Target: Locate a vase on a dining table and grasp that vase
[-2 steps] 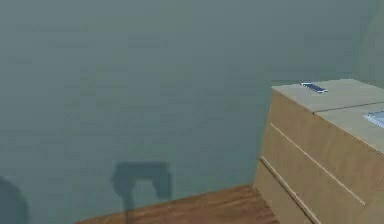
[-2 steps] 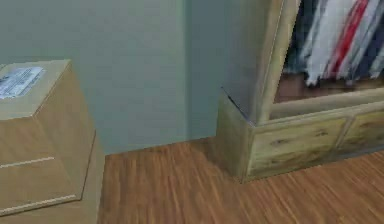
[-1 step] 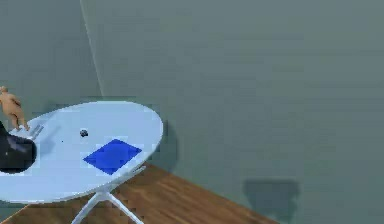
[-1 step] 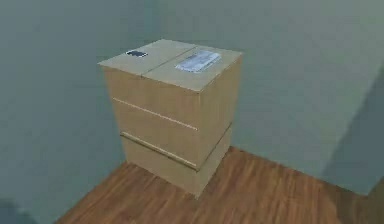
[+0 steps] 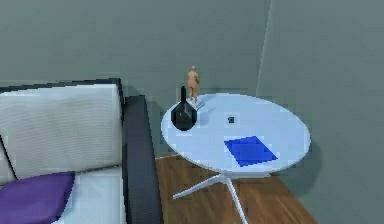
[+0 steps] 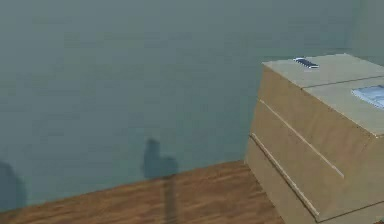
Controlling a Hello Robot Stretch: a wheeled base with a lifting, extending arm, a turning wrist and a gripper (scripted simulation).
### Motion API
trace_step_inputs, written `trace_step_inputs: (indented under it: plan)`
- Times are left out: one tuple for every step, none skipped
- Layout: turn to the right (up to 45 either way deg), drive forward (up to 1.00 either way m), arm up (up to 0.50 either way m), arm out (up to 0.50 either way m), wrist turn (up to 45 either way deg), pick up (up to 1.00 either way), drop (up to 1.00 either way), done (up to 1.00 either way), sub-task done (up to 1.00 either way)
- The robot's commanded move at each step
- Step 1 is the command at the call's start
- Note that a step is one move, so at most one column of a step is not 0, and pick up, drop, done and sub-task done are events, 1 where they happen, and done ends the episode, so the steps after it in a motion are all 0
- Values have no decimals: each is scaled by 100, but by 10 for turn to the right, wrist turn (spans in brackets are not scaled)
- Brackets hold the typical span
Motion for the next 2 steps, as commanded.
trace_step_inputs:
  plan:
    - [-180, 0, 0, 0, 0, 0, 0, 0, 0]
    - [0, 10, 0, 0, 0, 0, 0, 0, 0]
